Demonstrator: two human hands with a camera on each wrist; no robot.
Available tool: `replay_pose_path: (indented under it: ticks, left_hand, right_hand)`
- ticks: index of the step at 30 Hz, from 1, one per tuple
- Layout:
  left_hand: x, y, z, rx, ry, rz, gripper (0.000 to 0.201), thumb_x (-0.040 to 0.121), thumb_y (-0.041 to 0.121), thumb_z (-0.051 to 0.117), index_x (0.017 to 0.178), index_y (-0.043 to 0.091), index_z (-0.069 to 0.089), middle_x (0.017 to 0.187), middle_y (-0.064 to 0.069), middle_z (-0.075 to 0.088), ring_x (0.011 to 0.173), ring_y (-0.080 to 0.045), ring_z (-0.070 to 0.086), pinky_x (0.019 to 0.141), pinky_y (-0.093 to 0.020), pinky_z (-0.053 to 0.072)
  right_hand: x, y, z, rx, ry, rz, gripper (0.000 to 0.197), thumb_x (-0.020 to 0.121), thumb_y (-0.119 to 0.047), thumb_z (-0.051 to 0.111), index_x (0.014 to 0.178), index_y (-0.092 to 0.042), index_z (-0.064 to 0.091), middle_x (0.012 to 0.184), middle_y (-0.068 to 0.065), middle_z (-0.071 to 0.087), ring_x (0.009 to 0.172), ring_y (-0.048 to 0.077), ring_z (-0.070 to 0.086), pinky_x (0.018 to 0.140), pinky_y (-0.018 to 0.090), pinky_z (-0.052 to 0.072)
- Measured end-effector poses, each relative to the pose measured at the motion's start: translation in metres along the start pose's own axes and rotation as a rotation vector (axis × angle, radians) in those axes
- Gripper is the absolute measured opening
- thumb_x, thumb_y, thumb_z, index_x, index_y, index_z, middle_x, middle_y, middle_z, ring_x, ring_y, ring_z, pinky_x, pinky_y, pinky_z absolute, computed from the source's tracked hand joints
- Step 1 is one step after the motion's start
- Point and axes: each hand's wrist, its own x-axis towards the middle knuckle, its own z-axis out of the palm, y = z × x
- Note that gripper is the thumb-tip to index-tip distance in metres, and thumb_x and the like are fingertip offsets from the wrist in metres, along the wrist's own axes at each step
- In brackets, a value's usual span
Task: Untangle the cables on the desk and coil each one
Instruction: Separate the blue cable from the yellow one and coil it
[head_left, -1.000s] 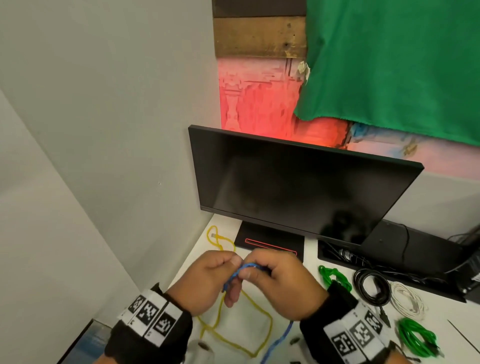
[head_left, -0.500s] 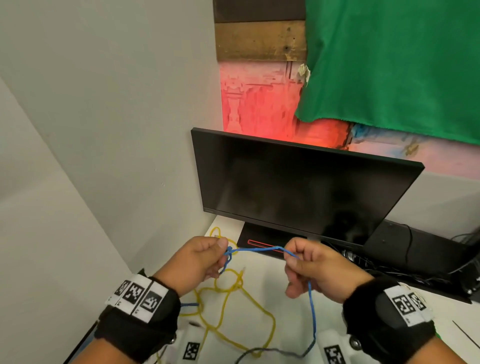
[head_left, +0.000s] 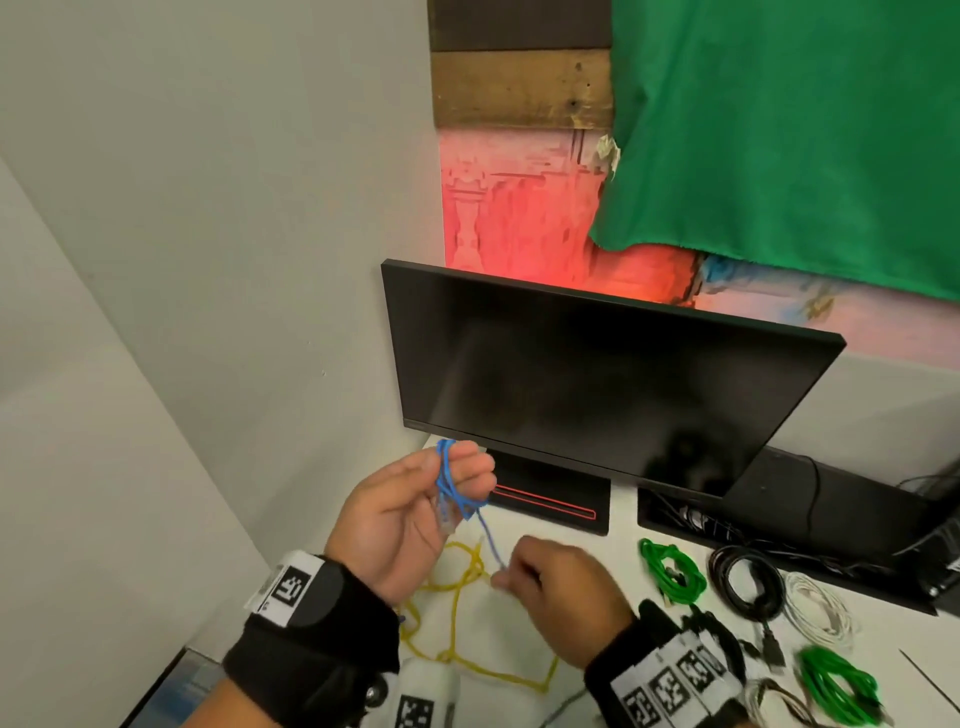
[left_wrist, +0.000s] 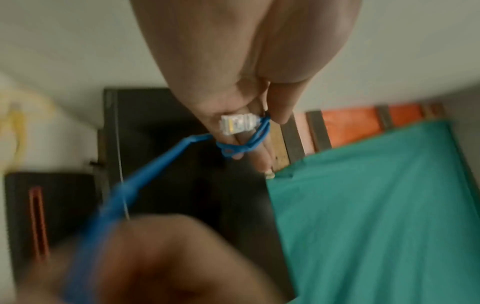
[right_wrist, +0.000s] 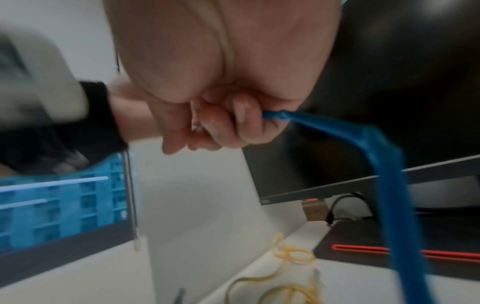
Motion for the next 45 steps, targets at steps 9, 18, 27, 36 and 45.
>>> replay_pose_path:
  ticks: [9,18,27,36,45]
  left_hand:
    - [-0.014,-0.02,-0.01,1.041,-0.171,0.079,0.024,0.093,0.029,0.047,0.083,0.014,0.063,0.066,0.0,0.066,0.065,-0.014,0.06,0.069,-0.022,0.046]
    - [-0.015,-0.009,0.006,0.702,-0.147,-0.21,0.034,0.089,0.035,0.048,0.065,0.016,0.063,0.046,0.003,0.033,0.04,-0.011,0.032,0.061,-0.031,0.051]
    - [-0.006,0.015,-0.006,0.152,-0.073,-0.196,0.034,0.091,0.035,0.053,0.069,0.011,0.063,0.044,0.008,0.036,0.036,-0.008,0.035,0.055,-0.029,0.049]
    - [0.002,-0.005,0.007,0.306,-0.077,0.019,0.038,0.092,0.014,0.049,0.124,-0.005,0.057,0.12,-0.021,0.067,0.087,-0.028,0.07,0.082,-0.034,0.056]
    - [-0.003,-0.011,-0.017,1.367,-0.218,0.188,0.026,0.095,0.034,0.04,0.115,0.03,0.057,0.103,0.012,0.07,0.09,-0.008,0.067,0.085,-0.027,0.052]
  right_hand:
    - [-0.007,-0.039,-0.041,0.464,0.089,-0.373,0.008,0.089,-0.024,0.063,0.082,-0.027,0.061,0.08,-0.02,0.06,0.079,0.005,0.058,0.075,0.023,0.046]
    - [0.006,-0.013,-0.044,0.657,0.101,-0.049,0.04,0.065,-0.063,0.071,0.063,-0.026,0.056,0.051,-0.012,0.044,0.049,0.002,0.036,0.05,0.019,0.034]
    - [0.014,0.02,-0.067,0.924,0.086,0.047,0.013,0.077,-0.029,0.077,0.074,-0.025,0.065,0.057,-0.003,0.059,0.045,0.016,0.054,0.046,0.027,0.046]
    - [0.004,-0.012,0.003,0.292,-0.027,0.133,0.042,0.095,-0.051,0.053,0.065,-0.022,0.056,0.064,-0.003,0.06,0.065,0.011,0.055,0.07,0.036,0.048]
    - [-0.014,-0.054,-0.039,0.56,-0.392,-0.076,0.007,0.089,-0.035,0.055,0.084,-0.033,0.059,0.068,-0.021,0.057,0.049,0.001,0.056,0.05,0.025,0.052]
